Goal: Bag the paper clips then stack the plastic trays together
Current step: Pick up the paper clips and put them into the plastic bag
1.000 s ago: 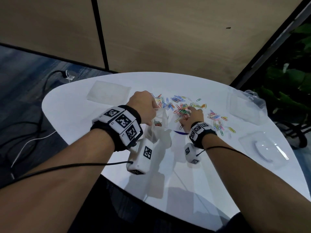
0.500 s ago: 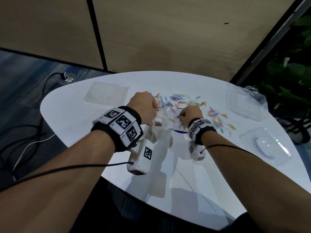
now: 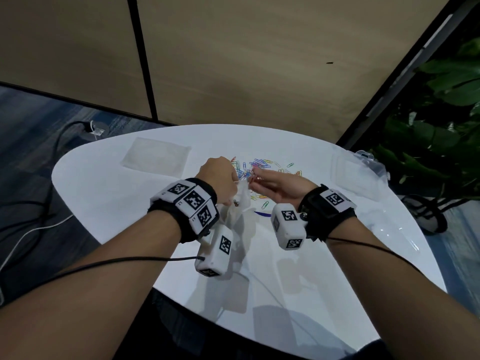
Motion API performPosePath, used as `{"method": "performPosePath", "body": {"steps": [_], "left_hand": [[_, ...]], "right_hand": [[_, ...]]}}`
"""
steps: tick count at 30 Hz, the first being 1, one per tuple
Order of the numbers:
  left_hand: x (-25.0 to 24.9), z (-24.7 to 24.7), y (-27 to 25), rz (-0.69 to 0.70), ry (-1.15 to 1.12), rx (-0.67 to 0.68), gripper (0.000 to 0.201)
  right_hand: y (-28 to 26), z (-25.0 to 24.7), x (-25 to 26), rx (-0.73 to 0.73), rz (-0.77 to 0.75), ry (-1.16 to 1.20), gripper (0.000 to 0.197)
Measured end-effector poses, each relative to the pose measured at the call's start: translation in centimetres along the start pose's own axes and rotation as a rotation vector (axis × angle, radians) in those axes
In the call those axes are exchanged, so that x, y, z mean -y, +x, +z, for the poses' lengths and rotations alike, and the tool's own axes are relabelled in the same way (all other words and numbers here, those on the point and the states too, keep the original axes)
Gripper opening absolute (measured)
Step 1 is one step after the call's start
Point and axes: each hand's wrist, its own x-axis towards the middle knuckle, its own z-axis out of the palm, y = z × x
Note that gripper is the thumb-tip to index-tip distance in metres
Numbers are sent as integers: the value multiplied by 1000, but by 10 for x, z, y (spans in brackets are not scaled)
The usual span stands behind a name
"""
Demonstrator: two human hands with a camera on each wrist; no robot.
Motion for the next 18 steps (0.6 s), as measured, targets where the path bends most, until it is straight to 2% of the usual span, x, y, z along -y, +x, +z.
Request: {"method": "performPosePath", "body": {"steps": [3,7,10,12,14,16,18], "left_hand": [[-1,3,-1,9,-12,4,28],[-2,5,-1,30,-21,30,23],[-2,6,0,28,-57,35,18],[-2,6,1,36,-60,37,21],[-2,6,3,44,-53,38,24],[-2,6,2,35,-63,32,24],[-3,6,2,24,-80,18,25]], "right_hand": [[-11,15,-15,58,20,-155,18],[-8,21,-33,-204,-236,-467,20],[-11,30,-42,-333,-378,-876,15],[-11,36,-44,-273,-447,-1228,22],[-12,39,-41,-169,-416,-1433,28],[-11,35,-30,-111,-383,-1356,31],[-12,20,-18,-117,-359,-1032,33]]}}
